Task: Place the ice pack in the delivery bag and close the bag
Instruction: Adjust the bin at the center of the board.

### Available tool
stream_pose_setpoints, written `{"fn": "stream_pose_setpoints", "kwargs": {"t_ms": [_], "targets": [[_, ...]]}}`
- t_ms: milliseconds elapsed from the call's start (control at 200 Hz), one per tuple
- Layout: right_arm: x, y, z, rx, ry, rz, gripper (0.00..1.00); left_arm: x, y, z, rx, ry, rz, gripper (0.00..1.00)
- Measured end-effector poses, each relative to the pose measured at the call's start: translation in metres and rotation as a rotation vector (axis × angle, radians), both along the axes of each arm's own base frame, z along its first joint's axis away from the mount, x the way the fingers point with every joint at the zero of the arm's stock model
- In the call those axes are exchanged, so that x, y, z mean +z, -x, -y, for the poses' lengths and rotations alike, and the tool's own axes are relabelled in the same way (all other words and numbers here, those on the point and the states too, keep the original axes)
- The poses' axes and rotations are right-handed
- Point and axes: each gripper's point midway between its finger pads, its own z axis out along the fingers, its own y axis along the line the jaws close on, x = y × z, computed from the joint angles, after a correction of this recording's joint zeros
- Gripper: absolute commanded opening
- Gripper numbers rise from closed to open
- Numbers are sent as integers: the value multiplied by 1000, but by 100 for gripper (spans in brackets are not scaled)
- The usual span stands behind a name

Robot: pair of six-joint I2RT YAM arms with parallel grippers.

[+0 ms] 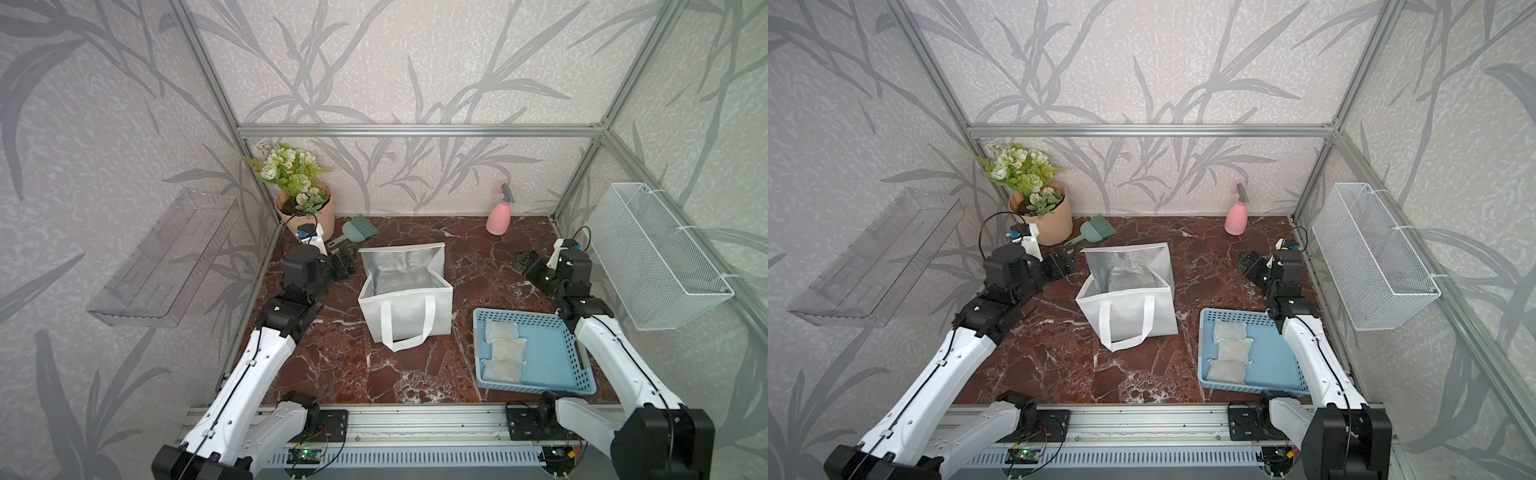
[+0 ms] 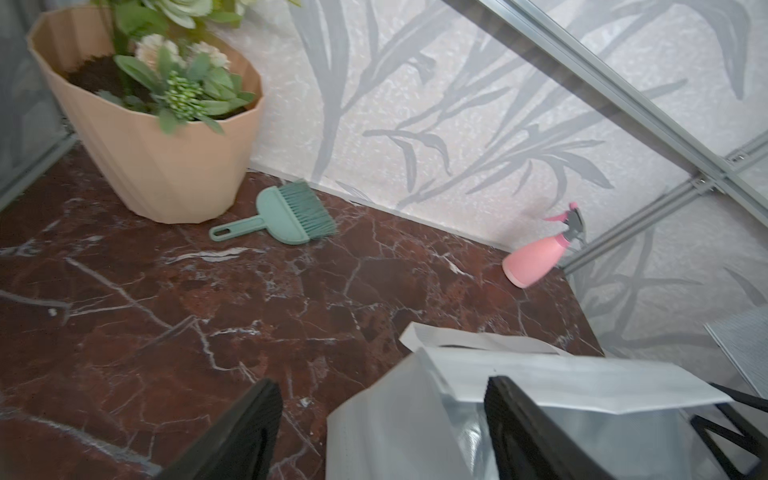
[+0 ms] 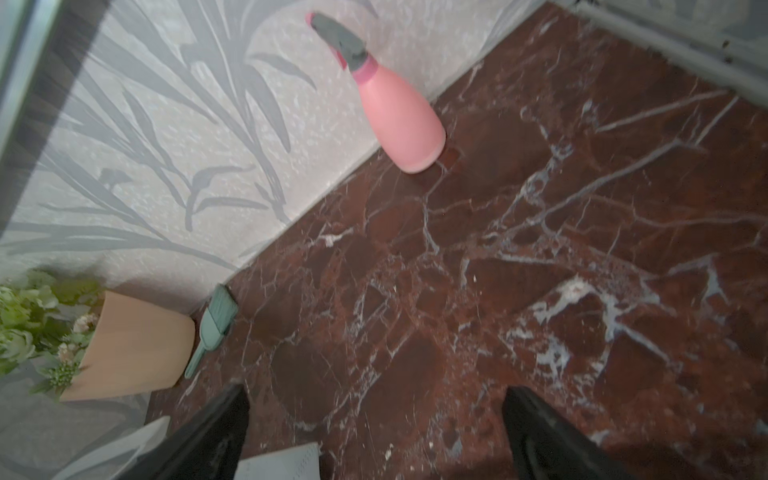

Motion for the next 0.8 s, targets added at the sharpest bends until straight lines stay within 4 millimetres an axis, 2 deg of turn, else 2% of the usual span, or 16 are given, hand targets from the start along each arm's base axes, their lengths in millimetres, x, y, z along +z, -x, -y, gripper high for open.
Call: {"fn": "stream_pose_setpoints", "kwargs": {"t_ms": [75,160,235,295,400,510,650,800], "targets": [[-17,7,-7,24,5,-79,99,5,2,21,-50,-1,-13,80],[-29,16,-8,34,19,-144,99,1,3,40,-88,-14,-47,79],[-35,23,-6,36,33,-194,99,-9,2,55,-110,-29,-90,77],[-31,25,-9,78,46,-200,99,-20,2,63,-122,-52,-139,77],[-18,20,-12,96,19,-185,99,-38,1,67,-110,-91,-215,72],[-10,16,-13,84,-101,-170,99,-49,4,65,-90,-128,-271,66],[-10,18,-10,60,-233,-158,99,-51,8,63,-81,-155,-300,49],[-12,29,-12,79,-222,-213,99,-53,13,66,-98,-170,-324,30]]}}
